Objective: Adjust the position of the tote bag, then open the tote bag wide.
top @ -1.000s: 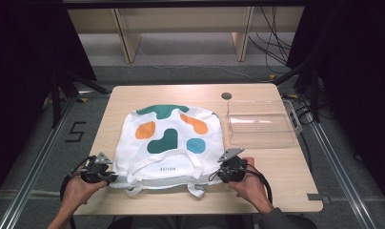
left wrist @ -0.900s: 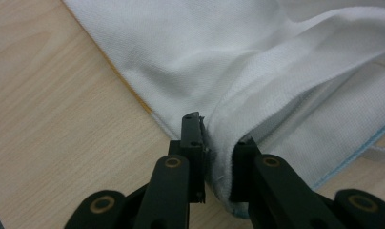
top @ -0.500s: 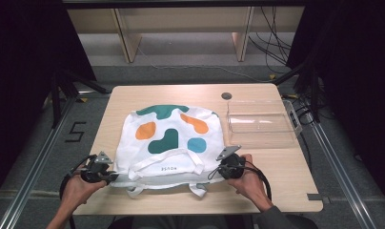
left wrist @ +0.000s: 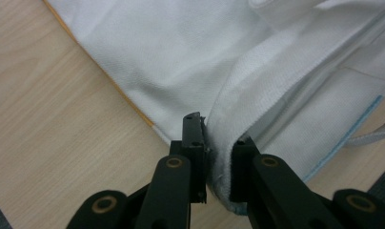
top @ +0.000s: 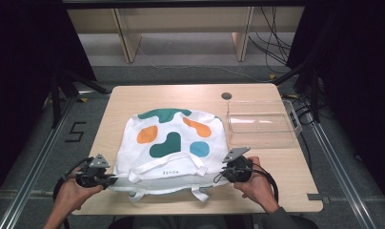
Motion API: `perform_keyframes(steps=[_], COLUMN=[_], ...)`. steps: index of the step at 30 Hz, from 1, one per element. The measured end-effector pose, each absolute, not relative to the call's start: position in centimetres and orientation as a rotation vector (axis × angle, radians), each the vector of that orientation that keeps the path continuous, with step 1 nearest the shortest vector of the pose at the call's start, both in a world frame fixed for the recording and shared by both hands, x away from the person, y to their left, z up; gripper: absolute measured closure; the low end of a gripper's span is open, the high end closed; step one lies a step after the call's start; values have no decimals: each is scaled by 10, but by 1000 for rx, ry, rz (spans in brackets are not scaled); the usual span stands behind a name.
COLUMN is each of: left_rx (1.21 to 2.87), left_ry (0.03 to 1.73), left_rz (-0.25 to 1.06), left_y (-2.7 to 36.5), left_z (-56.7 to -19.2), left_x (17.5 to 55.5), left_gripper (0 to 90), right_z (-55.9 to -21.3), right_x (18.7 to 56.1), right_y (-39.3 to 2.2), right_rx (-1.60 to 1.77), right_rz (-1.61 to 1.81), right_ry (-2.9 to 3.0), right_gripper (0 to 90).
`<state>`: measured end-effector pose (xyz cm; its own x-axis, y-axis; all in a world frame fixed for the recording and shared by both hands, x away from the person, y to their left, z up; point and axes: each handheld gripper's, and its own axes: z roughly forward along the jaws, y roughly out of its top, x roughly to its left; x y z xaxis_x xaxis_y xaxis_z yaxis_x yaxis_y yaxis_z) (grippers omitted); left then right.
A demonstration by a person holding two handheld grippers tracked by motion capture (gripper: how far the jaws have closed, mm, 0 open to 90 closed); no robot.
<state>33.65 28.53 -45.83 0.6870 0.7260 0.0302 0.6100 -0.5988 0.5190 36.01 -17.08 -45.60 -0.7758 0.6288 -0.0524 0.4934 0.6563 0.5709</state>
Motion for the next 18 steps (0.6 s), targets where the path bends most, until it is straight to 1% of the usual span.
perform_keyframes(steps=[1,6,7,9,12,13,15,16,17,18], left_rx=[2420,2442,2420,2441,2417,2448,2421,2440,2461,2458], left_ry=[1027,987,997,977,979,958,973,967,929,930], left_rz=[356,326,358,336,329,322,325,297,320,318], left_y=[284,283,281,280,279,281,280,279,280,280], left_z=[-457,-452,-452,-447,-442,-438,-437,-436,-435,-434], left_x=[334,331,330,328,327,328,327,328,328,328], left_gripper=[816,818,818,819,818,819,818,818,819,819], right_z=[-455,-450,-446,-444,-437,-438,-436,-435,-434,-432], right_x=[358,356,356,355,356,356,358,359,359,361], right_y=[-170,-172,-174,-175,-178,-179,-180,-181,-180,-181], right_rx=[905,879,872,860,844,853,861,849,861,844], right_rz=[796,810,793,799,799,817,818,821,816,811], right_ry=[2620,2617,2630,2615,2623,2616,2619,2623,2618,2628], right_gripper=[841,846,846,847,849,850,850,850,850,851])
